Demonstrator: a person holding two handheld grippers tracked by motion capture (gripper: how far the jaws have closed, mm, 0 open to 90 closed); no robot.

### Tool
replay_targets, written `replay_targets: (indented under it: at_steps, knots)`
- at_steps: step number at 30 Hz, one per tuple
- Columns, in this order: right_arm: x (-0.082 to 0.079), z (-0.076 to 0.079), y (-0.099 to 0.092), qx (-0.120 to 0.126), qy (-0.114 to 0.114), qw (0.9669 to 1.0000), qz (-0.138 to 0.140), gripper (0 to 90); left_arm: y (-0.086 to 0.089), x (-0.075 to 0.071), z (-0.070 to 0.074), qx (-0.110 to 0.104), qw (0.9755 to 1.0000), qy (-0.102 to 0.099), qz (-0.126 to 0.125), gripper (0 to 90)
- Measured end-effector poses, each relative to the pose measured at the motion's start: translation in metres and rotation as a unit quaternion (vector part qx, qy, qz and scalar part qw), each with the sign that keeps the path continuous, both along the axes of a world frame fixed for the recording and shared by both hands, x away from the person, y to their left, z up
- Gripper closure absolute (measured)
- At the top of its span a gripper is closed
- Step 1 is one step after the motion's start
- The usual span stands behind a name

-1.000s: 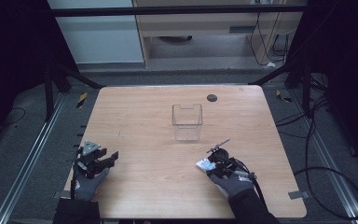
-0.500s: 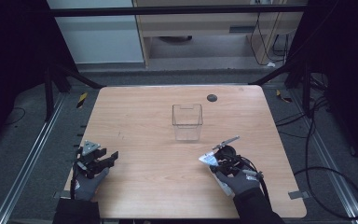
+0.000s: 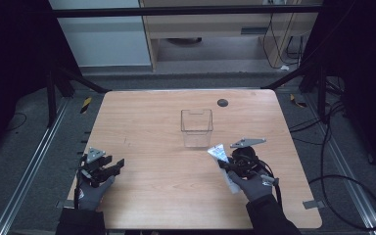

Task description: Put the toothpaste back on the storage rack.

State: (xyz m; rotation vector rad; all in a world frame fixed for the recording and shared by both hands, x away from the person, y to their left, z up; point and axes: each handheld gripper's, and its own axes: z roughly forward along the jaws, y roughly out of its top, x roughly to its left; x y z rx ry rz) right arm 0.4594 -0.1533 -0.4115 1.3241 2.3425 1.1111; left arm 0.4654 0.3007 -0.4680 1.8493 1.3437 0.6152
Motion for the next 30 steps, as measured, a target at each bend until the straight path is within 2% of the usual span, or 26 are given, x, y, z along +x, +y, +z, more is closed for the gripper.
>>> replay_targets:
  at_steps: [3,4,5,8,9,10,12,14,17,19,20,29,30]
  knots:
    - [0.0,0.006,0.003,0.012,-0.021,0.9997,-0.001,73.1,0.0,0.0,0.0,0.0,1.0,0.0,0.001,44.1]
    - [0.0,0.006,0.003,0.012,-0.021,0.9997,-0.001,73.1,0.0,0.0,0.0,0.0,1.0,0.0,0.001,44.1]
    - [0.002,0.01,0.005,0.025,-0.044,0.9987,-0.004,73.1,0.0,0.0,0.0,0.001,1.0,0.0,0.001,44.1]
    - [0.005,0.017,0.007,0.044,-0.071,0.9964,-0.012,73.1,0.0,0.0,0.0,0.001,1.0,0.0,0.001,44.1]
    - [0.005,0.017,0.007,0.044,-0.071,0.9964,-0.012,73.1,0.0,0.0,0.0,0.001,1.0,0.0,0.001,44.1]
    - [0.009,0.023,0.009,0.062,-0.084,0.9945,-0.013,73.0,0.0,0.0,0.0,0.001,1.0,-0.001,0.001,44.2]
    - [0.014,0.03,0.011,0.075,-0.093,0.9928,-0.01,73.0,0.0,0.0,0.0,0.0,1.0,0.0,0.002,44.2]
    - [0.016,0.033,0.013,0.078,-0.098,0.9921,-0.01,73.0,0.0,0.0,0.0,0.0,1.0,0.0,0.002,44.2]
    - [0.025,0.042,0.021,0.089,-0.126,0.9879,-0.017,72.9,0.001,0.0,0.0,-0.001,1.0,-0.002,0.002,44.2]
    - [0.027,0.044,0.023,0.092,-0.132,0.9867,-0.019,72.9,0.001,0.0,0.0,-0.002,1.0,-0.002,0.002,44.2]
    - [0.032,0.048,0.025,0.103,-0.144,0.9839,-0.022,72.9,0.001,0.0,0.0,-0.002,1.0,-0.001,0.002,44.2]
    - [0.05,0.062,0.037,0.133,-0.184,0.9727,-0.048,72.9,0.002,0.0,-0.001,-0.003,1.0,0.0,0.003,44.5]
    - [0.05,0.062,0.037,0.133,-0.184,0.9727,-0.048,72.9,0.002,0.0,-0.001,-0.003,1.0,0.0,0.003,44.5]
